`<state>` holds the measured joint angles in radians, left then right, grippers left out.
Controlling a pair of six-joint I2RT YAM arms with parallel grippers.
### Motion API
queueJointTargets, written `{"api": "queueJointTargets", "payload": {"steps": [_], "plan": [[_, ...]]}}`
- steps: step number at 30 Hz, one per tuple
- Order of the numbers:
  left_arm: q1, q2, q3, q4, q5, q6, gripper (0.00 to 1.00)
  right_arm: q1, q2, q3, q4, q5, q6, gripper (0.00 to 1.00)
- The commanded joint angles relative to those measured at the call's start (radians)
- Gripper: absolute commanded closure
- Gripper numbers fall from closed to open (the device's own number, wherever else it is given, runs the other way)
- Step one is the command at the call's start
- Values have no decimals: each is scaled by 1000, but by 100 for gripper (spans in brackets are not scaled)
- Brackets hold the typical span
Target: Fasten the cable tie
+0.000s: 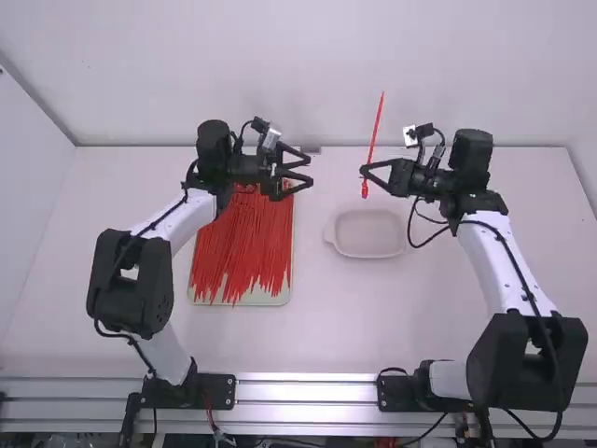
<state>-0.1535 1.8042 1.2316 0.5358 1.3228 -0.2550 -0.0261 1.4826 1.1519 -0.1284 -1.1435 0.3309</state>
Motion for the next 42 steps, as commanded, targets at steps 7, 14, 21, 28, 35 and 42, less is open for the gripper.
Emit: {"api": "queueJointTargets", "payload": {"steps": [7,14,21,28,35,42], "plan": [[-2,-2,27,-258,-224,272,1,43,37,19,-200,469,-206,100],[4,-2,27,-426,-355,362,1,105,148,19,-178,597,-206,100],[85,-2,27,-476,-282,357,1,134,266,19,-144,633,-212,100],[141,-2,27,-501,-195,349,1,179,373,19,-140,770,-234,100],[134,-2,27,-535,-216,350,1,203,435,19,-141,809,-223,87],[135,-3,27,-528,-239,349,1,185,432,20,-144,806,-223,49]]}}
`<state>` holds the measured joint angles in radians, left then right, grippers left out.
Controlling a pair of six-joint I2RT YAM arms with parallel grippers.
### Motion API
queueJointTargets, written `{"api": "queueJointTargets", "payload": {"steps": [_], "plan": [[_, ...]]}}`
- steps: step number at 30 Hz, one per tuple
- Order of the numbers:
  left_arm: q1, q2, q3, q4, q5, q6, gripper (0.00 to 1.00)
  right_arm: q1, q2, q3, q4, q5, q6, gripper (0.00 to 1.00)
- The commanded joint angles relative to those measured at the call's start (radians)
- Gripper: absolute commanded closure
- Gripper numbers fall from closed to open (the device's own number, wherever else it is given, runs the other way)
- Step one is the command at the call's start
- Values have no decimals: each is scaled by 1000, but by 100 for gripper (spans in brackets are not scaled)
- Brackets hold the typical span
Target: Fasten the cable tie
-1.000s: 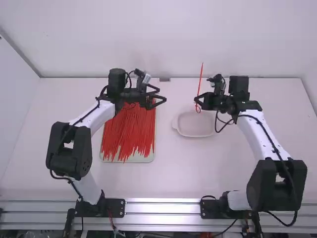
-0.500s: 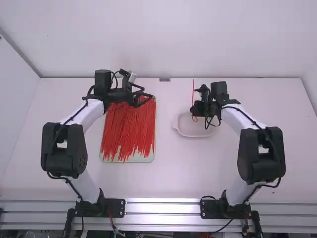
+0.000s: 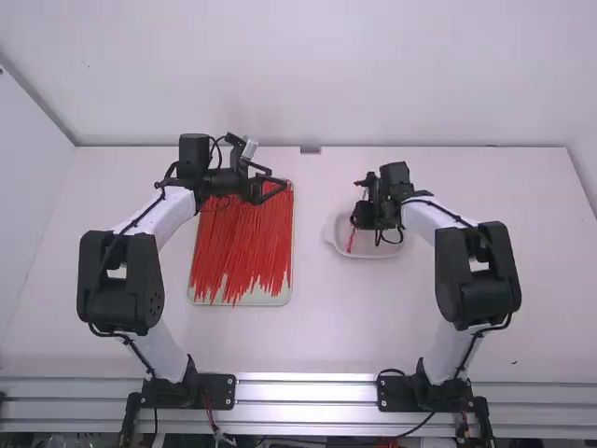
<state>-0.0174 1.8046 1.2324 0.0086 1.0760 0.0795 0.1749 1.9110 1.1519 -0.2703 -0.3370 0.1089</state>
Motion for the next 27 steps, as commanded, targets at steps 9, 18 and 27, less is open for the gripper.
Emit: {"api": "queueJointTargets", "payload": {"steps": [9,18,27], "plan": [[18,-41,71,-100,-51,-3,1,-49,-63,20,-39,-6,-1,2],[13,-47,281,-439,-72,0,1,-42,-238,20,-176,-2,26,2],[14,-47,437,-675,-72,101,1,-24,-345,20,-294,2,52,2]]}}
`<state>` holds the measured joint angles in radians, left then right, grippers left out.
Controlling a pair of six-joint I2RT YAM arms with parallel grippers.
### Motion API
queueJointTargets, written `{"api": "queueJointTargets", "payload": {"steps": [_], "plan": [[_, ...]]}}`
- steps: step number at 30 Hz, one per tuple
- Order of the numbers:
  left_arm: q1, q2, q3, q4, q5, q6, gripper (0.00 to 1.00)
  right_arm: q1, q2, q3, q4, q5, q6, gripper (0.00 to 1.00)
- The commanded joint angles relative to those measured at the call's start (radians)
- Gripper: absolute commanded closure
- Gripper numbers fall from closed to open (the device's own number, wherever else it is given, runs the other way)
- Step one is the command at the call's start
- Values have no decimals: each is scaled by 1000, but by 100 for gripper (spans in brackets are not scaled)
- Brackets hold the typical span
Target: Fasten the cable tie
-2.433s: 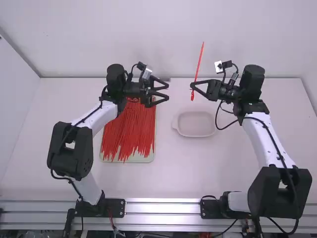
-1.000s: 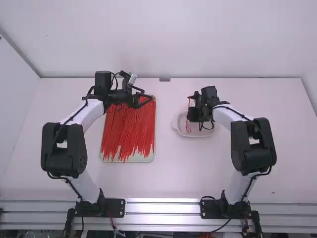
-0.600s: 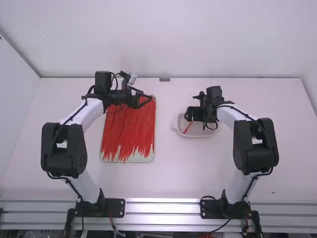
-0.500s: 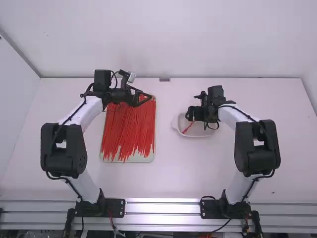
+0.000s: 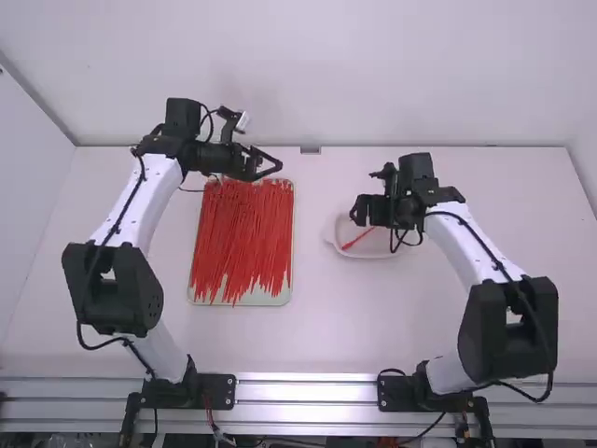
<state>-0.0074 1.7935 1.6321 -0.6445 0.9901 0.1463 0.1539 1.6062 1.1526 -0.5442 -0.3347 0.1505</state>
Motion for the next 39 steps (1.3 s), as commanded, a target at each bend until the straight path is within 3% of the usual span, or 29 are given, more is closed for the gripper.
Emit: {"api": "queueJointTargets", "payload": {"steps": [1,11,18,25,32,39], "plan": [[3,-36,42,-29,13,34,1,-3,-46,19,-29,0,10,2],[3,-36,51,-32,14,29,1,7,-137,19,-138,53,9,2],[7,-96,-10,30,-46,-32,7,-52,-199,-43,-76,120,-56,8],[7,-189,-102,122,-138,-124,16,-153,-299,-143,24,221,-150,18],[7,-291,-204,224,-240,-146,26,-154,-413,-257,138,335,-150,30],[7,-428,-341,361,-377,-146,40,-154,-568,-411,292,335,-150,45]]}}
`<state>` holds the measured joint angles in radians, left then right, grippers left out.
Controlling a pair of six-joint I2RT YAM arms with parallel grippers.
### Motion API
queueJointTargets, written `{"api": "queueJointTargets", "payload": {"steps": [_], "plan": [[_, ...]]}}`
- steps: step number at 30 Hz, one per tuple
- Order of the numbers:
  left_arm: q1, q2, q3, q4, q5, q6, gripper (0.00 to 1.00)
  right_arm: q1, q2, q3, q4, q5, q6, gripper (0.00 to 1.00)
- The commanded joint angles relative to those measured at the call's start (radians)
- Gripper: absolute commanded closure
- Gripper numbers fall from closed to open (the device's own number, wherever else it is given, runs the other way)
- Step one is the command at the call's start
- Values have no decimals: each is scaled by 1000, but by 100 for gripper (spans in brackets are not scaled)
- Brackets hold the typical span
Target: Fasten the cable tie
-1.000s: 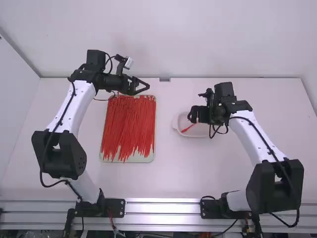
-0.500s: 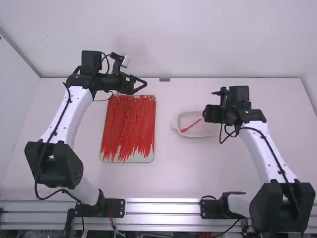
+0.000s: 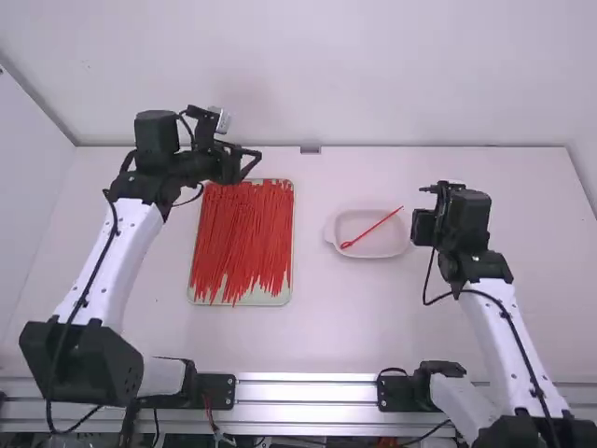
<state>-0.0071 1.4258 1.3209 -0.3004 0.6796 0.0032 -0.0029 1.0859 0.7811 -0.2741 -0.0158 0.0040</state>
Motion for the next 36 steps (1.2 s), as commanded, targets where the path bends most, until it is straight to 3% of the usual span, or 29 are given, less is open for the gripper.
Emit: {"api": "queueJointTargets", "payload": {"steps": [1,11,24,26,36], "plan": [[7,-77,-47,34,-84,-3,42,3,-66,-58,41,16,-4,47],[7,-313,-283,270,-320,-3,65,3,-314,-306,274,16,-4,72],[7,-618,-588,300,-625,-3,96,3,-592,-584,274,16,-4,100],[7,-667,-636,300,-673,-3,100,3,-632,-625,274,16,-4,100],[7,-866,-836,300,-680,-3,100,3,-790,-781,274,16,-4,100]]}}
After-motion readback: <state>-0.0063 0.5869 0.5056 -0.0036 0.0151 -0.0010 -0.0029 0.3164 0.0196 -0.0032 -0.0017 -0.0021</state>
